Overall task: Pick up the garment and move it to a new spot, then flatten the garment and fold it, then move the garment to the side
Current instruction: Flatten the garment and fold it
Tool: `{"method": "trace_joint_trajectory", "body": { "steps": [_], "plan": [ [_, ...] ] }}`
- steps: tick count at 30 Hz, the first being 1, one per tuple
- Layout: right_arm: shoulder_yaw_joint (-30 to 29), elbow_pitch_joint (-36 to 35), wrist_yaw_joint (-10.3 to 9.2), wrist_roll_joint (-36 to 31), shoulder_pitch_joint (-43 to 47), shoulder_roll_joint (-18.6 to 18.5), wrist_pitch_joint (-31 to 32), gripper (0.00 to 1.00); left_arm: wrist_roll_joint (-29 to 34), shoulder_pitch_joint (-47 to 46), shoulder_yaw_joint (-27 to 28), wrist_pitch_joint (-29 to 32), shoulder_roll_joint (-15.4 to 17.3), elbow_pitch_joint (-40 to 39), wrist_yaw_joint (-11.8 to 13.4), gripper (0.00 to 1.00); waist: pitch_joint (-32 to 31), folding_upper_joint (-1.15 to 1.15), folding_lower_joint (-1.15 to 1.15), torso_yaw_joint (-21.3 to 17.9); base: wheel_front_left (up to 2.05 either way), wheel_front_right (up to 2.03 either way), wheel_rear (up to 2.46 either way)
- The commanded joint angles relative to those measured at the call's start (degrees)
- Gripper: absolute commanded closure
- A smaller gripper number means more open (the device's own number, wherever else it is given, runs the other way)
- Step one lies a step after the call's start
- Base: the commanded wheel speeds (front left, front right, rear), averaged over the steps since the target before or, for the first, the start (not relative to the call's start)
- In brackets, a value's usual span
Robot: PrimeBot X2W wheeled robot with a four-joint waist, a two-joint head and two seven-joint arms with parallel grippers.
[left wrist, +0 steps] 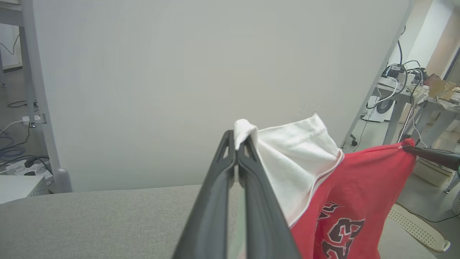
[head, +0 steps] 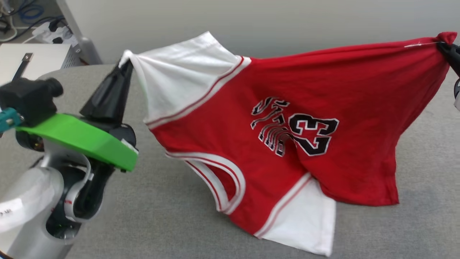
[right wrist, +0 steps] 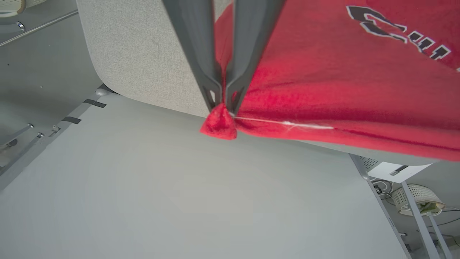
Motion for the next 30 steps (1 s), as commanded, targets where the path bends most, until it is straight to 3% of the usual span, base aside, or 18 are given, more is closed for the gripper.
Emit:
{"method": "trace_joint_trajectory", "body": {
  "steps": [1, 19, 30],
  "plan": [
    [-0.8, -1.3, -0.04, -0.4, 0.9, 0.3, -0.2, 1.0, 0.9, -2.0, 0.9, -0.5, 0.5, 0.1, 0.6, 1.0, -1.8, 0.0, 0.0, -2.0, 0.0, 0.0, 0.0],
    [-8.7, -15.2, -0.04, -2.2, 1.9, 3.7, 2.1, 1.0, 6.9, -16.5, 5.1, -1.5, 2.9, 1.6, 1.8, 1.0, -2.0, 0.0, 0.0, -5.4, 0.0, 0.0, 0.0],
    [-11.3, -16.7, -0.04, -4.5, -3.4, 5.4, -1.0, 1.0, 10.0, -27.7, 6.0, 1.7, 7.2, 3.9, -1.3, 1.0, 6.9, 0.0, 0.0, -5.1, 0.0, 0.0, 0.0]
  ]
}}
